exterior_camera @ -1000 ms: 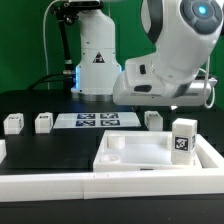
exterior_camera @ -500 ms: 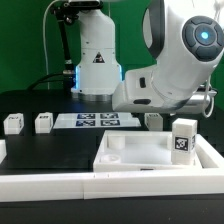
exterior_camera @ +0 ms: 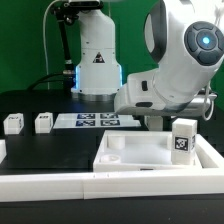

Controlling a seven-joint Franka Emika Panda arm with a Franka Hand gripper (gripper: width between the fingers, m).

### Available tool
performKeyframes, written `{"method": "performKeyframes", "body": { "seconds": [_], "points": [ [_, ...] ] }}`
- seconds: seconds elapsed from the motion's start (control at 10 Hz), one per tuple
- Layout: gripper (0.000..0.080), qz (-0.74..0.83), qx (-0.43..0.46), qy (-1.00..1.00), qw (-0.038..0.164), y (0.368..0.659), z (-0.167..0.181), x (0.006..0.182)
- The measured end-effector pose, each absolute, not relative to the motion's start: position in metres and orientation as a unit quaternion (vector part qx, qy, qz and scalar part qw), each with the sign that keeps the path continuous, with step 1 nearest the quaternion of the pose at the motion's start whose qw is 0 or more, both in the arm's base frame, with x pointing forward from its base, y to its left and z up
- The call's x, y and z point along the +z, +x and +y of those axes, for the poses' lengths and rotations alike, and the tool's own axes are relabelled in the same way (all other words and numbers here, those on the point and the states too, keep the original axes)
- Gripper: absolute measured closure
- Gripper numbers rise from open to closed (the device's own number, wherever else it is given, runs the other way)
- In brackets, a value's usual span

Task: Assemble square table

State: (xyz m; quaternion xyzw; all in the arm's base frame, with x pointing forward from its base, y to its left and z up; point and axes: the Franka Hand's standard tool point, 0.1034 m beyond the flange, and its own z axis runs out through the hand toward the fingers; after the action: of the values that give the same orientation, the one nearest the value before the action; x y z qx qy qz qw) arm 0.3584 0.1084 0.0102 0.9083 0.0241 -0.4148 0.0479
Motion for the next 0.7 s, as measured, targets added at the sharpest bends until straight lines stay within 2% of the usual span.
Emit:
{"method": "performKeyframes", "body": {
  "seconds": [0.1,0.2,0.3,0.4,0.7],
  "points": [
    [0.0237,0.023,-0.415,0.908,0.048,0.3587,0.1077,0.0103],
    [0.0373,0.023,-0.415,0.908,0.047,0.3588,0.1073,0.0103],
    [0.0373,0.023,-0.415,0.908,0.047,0.3589,0.1071,0.0103],
    [0.0514,0.022,-0.415,0.908,0.047,0.3590,0.1068,0.0102],
    [0.0513,0.021,-0.415,0.908,0.047,0.3592,0.1061,0.0102]
  ]
}}
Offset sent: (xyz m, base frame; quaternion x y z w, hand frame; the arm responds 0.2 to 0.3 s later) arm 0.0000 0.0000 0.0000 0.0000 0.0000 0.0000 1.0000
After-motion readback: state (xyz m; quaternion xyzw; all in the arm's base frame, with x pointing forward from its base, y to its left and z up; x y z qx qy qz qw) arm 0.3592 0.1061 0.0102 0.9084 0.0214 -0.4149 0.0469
